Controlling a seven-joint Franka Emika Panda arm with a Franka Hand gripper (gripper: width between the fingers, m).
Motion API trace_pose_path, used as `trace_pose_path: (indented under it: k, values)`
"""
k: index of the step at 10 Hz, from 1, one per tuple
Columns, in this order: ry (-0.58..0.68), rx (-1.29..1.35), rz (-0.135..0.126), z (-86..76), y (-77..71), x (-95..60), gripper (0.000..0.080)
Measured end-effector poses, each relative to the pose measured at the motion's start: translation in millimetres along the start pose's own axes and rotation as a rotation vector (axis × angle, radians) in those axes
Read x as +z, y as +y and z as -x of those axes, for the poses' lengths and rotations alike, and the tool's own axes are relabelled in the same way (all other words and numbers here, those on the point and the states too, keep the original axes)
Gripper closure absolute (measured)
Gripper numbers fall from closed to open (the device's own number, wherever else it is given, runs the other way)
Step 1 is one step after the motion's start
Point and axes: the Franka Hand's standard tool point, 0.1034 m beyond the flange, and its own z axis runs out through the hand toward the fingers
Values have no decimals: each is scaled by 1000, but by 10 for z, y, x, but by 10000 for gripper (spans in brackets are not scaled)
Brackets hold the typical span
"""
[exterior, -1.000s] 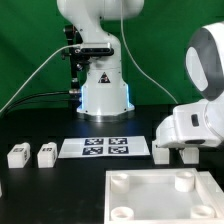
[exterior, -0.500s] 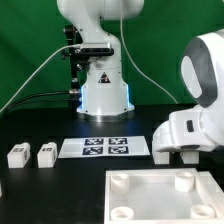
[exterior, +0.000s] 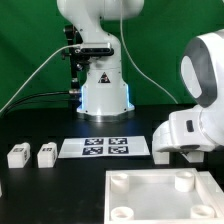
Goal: Assemble one leg
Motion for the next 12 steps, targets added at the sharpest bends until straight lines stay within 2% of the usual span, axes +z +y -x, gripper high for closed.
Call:
trace_pose_path:
  k: [7, 8, 9, 11, 12]
  values:
    - [1, 1, -1, -3, 4, -8, 509]
    - [6, -13, -7, 14, 55, -123, 509]
    - [31, -27, -20, 43, 157, -371, 509]
    - [137, -64, -43, 206, 418, -964, 509]
    - [248, -57, -64, 243, 516, -1272, 509]
